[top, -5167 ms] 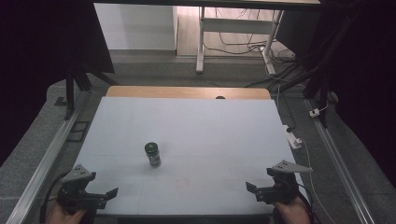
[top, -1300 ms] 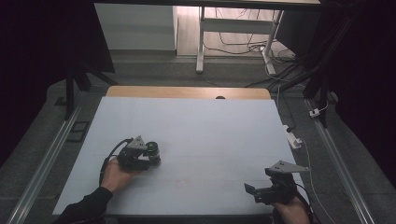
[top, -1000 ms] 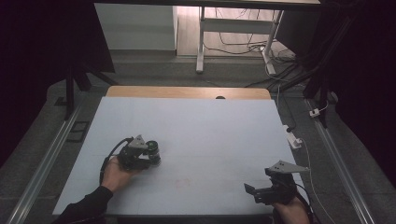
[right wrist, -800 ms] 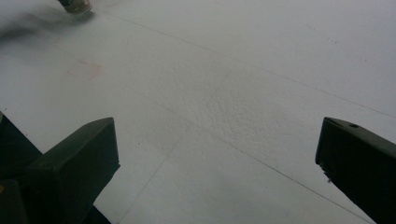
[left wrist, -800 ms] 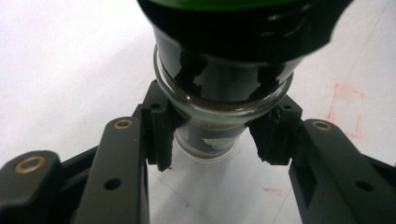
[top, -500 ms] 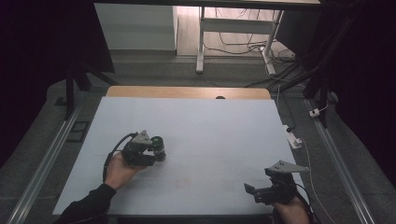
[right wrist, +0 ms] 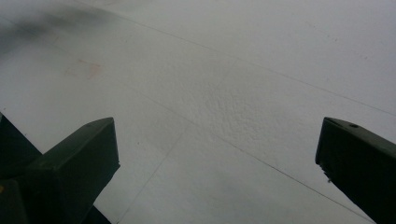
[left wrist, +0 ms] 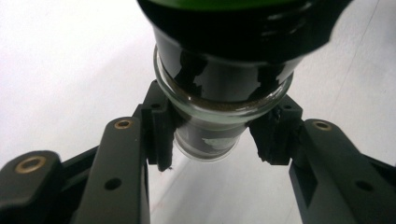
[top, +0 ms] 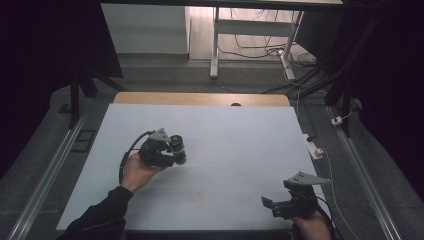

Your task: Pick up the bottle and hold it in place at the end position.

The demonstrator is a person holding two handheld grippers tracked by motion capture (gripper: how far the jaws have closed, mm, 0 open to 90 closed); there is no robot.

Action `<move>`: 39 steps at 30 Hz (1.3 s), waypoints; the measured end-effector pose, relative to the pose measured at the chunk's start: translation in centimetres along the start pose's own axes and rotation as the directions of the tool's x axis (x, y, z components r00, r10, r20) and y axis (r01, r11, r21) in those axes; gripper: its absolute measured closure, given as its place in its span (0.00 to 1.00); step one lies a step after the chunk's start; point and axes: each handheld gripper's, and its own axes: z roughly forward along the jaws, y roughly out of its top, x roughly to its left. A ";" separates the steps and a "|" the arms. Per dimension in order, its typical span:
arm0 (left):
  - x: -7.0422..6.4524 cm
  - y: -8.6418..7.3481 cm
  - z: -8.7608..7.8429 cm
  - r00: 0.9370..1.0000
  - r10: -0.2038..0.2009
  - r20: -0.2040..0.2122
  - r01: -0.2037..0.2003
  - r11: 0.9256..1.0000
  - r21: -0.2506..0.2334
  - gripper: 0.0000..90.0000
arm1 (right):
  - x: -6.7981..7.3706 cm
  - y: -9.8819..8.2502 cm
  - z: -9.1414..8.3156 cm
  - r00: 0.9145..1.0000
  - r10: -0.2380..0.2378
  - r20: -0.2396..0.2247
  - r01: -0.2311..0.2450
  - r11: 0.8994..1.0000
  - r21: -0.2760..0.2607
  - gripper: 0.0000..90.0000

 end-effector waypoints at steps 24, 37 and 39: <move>0.3 4.1 5.3 0.998 0.063 -0.014 -0.062 0.996 0.066 0.60 | 0.0 0.0 0.0 1.000 -0.002 0.001 0.002 1.000 0.001 0.00; 1.1 3.6 7.9 0.999 0.006 -0.037 -0.004 0.999 0.046 0.60 | 0.1 0.0 0.0 1.000 -0.004 0.003 0.004 1.000 0.003 0.00; 1.1 3.5 8.1 0.999 0.009 -0.044 -0.007 0.999 0.045 0.60 | 0.1 0.0 0.0 1.000 -0.005 0.004 0.005 1.000 0.002 0.00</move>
